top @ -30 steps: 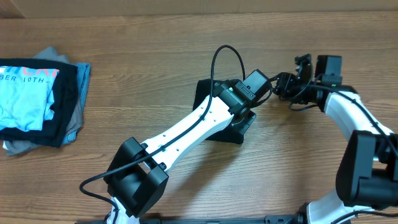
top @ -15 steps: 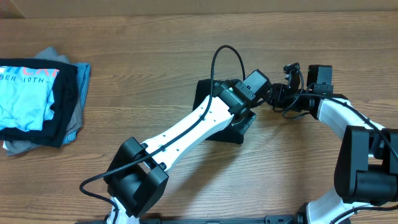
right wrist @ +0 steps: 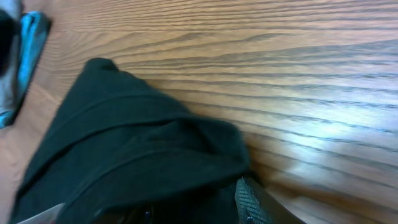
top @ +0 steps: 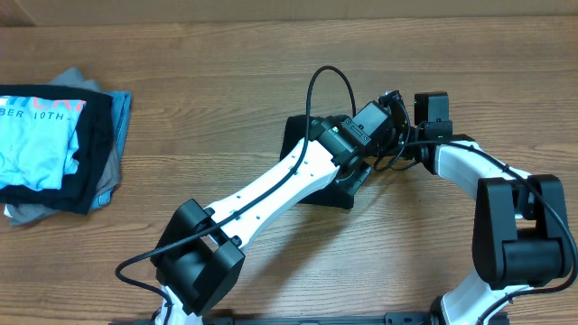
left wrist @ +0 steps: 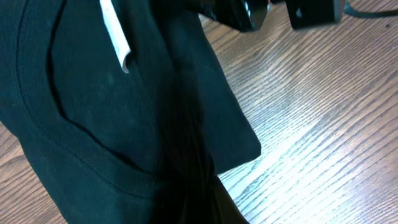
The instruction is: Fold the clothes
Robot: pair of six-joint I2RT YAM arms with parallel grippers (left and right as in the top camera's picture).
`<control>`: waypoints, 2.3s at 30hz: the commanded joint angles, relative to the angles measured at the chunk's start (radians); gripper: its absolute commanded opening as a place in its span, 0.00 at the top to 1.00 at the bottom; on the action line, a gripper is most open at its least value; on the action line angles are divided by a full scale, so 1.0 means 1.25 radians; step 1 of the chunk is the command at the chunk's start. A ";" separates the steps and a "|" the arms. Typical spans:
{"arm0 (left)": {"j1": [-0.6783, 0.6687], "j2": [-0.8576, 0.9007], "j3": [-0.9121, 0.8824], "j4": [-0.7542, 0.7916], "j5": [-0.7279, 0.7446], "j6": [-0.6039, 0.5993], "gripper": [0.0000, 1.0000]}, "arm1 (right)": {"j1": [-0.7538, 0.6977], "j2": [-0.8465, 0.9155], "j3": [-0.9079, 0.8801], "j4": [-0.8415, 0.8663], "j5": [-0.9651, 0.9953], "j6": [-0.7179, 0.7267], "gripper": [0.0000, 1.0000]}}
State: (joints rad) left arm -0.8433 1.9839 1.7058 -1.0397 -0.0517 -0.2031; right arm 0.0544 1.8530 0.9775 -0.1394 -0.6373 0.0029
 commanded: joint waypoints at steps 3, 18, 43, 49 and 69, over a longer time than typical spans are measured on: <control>-0.003 0.006 -0.003 -0.002 0.015 0.013 0.91 | -0.003 0.005 -0.004 0.042 0.034 -0.002 0.57; -0.003 0.006 -0.003 -0.006 0.013 0.019 0.93 | -0.002 0.005 -0.004 0.070 0.083 -0.002 0.90; -0.004 0.006 -0.095 0.052 0.046 0.012 0.93 | -0.002 0.005 -0.004 0.183 0.091 -0.003 0.89; -0.005 0.006 -0.107 0.071 0.051 0.012 0.92 | -0.002 0.005 -0.004 0.186 0.091 -0.003 0.89; -0.006 0.006 0.043 0.048 0.042 0.013 0.55 | -0.021 -0.001 -0.002 0.153 0.090 0.042 0.13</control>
State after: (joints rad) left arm -0.8448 1.9865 1.6478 -0.9577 0.0296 -0.1955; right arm 0.0505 1.8545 0.9741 0.0578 -0.5247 0.0113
